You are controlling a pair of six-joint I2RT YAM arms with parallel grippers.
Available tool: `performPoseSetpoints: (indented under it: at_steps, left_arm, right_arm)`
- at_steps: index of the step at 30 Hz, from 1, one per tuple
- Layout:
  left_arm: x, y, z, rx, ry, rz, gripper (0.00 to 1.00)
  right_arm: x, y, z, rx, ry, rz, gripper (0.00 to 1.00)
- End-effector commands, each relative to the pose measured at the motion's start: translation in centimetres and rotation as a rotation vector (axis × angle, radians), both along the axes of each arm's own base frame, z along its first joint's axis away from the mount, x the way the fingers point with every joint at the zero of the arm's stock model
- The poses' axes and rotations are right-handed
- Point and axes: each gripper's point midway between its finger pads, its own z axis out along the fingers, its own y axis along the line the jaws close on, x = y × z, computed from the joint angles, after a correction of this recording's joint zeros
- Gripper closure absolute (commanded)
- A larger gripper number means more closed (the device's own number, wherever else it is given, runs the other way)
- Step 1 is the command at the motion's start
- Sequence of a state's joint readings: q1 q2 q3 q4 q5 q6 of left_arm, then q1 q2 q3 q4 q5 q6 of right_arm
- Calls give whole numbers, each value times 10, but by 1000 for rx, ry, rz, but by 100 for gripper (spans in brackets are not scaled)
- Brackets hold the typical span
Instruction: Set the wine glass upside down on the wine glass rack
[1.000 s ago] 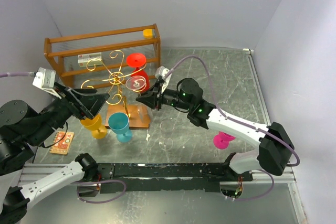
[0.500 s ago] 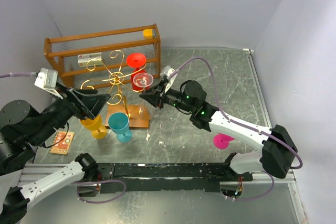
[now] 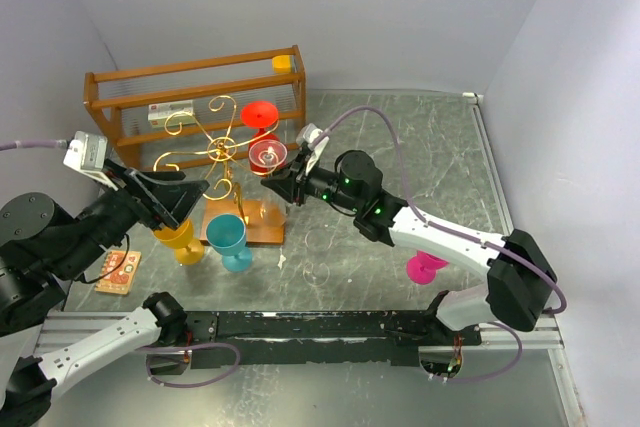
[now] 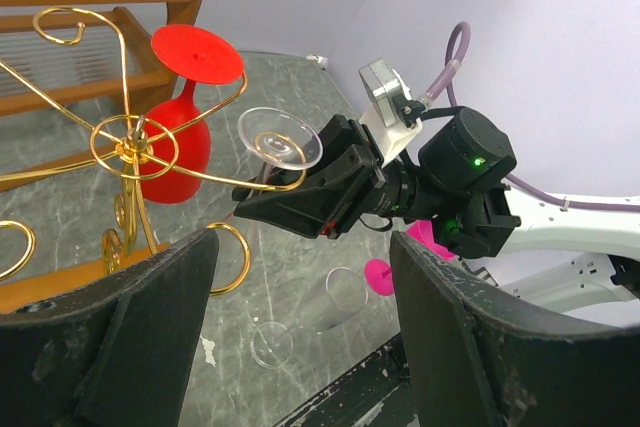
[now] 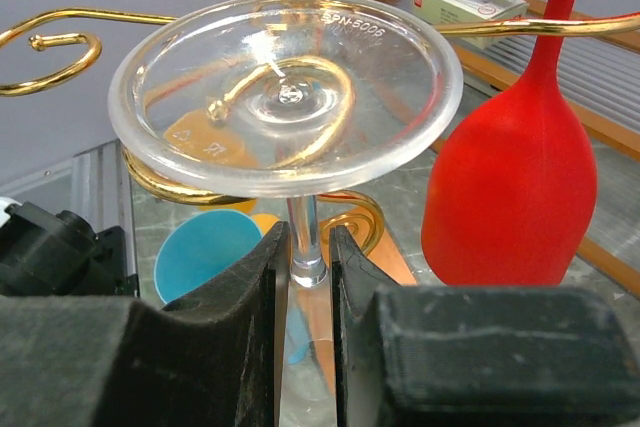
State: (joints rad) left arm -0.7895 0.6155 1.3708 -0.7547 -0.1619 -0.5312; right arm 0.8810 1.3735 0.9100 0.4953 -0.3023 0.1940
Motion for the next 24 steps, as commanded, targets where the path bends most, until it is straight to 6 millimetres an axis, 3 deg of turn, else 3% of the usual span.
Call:
performPoseSetpoints:
  at_steps: [1,8,11,17,24]
  left_arm:
    - [-3,0,-5,10,7,-14,20]
    - [-5,0,-8,13,11,-22,20]
    - [-7,-1,-7,12,8,-32,20]
    - [-10,-1,-10,16,7,-46,20]
    - [-19,-9,-18,32,-5,-115,19]
  right_arm:
    - [-1,5,13,25,-23,19,81]
    - [-3,-12,24,70,30,-49,41]
    - [-4,-26,27,46,67,-99,30]
    - [-7,-66,23,-26,169,-249,25]
    - [-18,-138,21,-122,437,-544,26]
